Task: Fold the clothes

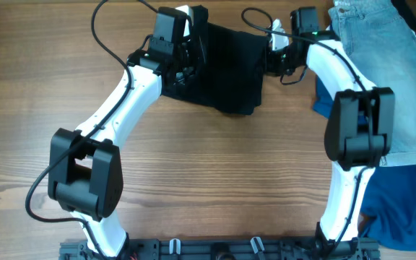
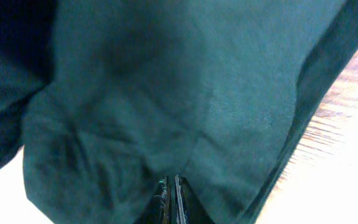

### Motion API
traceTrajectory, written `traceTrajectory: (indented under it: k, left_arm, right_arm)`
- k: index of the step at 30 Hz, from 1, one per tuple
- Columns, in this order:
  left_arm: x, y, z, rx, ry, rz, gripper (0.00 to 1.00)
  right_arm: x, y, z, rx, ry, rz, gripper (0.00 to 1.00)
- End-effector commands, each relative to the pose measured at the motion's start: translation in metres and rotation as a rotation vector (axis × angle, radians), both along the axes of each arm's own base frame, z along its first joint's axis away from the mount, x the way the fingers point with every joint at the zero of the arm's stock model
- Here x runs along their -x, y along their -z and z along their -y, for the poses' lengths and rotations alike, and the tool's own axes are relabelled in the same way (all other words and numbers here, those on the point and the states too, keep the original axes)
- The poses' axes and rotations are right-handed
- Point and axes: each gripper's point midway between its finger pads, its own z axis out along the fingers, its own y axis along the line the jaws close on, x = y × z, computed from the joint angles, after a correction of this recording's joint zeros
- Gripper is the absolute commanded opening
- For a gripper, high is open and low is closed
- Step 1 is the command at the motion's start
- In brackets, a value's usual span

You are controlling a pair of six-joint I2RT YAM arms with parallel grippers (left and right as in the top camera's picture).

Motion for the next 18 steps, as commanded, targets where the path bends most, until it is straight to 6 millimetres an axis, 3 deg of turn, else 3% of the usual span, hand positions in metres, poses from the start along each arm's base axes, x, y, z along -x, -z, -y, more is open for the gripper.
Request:
traceTrajectory:
  k: [1, 5, 8, 12, 15, 18]
  left_arm:
    - [0.001, -0.016, 0.004, -0.002, 0.032, 0.031, 0.04]
    - [0.004, -0.026, 0.004, -0.124, 0.036, 0.050, 0.04]
    - [0.007, -0.042, 0.028, -0.123, 0.073, 0.101, 0.04]
    - [0.006, -0.044, 0.056, -0.051, 0.037, 0.118, 0.04]
    - [0.008, -0.013, 0.091, -0.014, 0.079, 0.086, 0.04]
    - [0.011, -0.006, 0.118, 0.047, 0.121, 0.088, 0.04]
  right_arm:
    - [0.002, 0.025, 0.001, -0.007, 0.076, -0.096, 0.04]
    - [0.008, 0.068, 0.016, 0.036, 0.207, -0.231, 0.04]
    - [0.019, 0.091, 0.009, -0.001, 0.196, -0.301, 0.04]
    - [0.018, 0.092, 0.009, -0.003, 0.192, -0.299, 0.04]
    - [0.019, 0.091, 0.007, -0.014, 0.173, -0.292, 0.04]
    - [0.019, 0.091, 0.007, -0.014, 0.173, -0.291, 0.04]
